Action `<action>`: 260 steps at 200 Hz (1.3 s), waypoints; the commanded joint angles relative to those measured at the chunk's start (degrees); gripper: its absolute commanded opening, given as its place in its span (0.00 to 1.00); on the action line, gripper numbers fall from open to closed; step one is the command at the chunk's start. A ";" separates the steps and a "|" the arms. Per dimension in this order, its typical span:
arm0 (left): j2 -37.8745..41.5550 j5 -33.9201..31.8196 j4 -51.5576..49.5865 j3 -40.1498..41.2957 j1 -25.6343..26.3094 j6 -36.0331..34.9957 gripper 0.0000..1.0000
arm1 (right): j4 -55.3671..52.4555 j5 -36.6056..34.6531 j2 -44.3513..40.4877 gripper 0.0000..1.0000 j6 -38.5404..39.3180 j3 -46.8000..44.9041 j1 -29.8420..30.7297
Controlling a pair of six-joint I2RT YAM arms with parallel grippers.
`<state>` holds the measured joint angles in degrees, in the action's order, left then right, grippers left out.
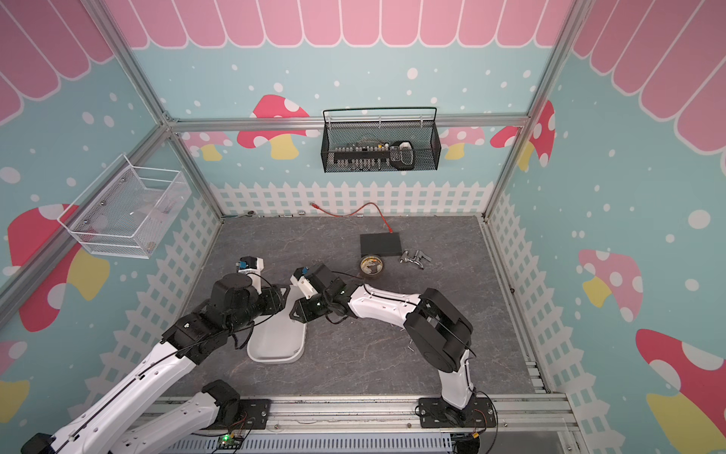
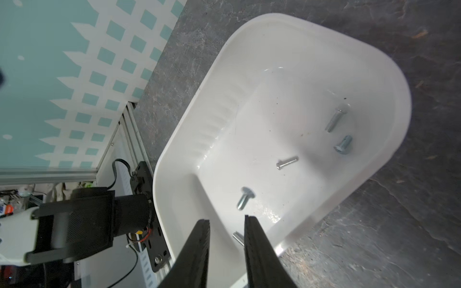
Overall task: Put the screws on the desktop into the storage box
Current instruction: Place the screw in the storage box, then pick up the screw from the center of the board.
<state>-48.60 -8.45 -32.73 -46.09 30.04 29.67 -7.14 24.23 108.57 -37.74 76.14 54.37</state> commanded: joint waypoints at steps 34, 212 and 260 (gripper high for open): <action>-0.60 -0.33 -0.34 0.47 0.15 0.32 0.61 | -5.49 -9.78 -7.68 0.39 7.05 -1.62 -2.54; -56.97 13.44 10.25 -28.79 37.69 -2.04 0.49 | -5.87 -12.92 -43.21 0.39 8.11 -44.14 -52.33; -70.38 15.32 5.63 -41.43 38.56 8.82 0.44 | -4.06 -11.89 -43.23 0.40 8.04 -45.45 -54.51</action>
<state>-115.42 5.45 -24.23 -83.46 68.34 32.42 -13.26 11.99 66.22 -29.21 31.83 0.49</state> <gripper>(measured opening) 0.438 0.394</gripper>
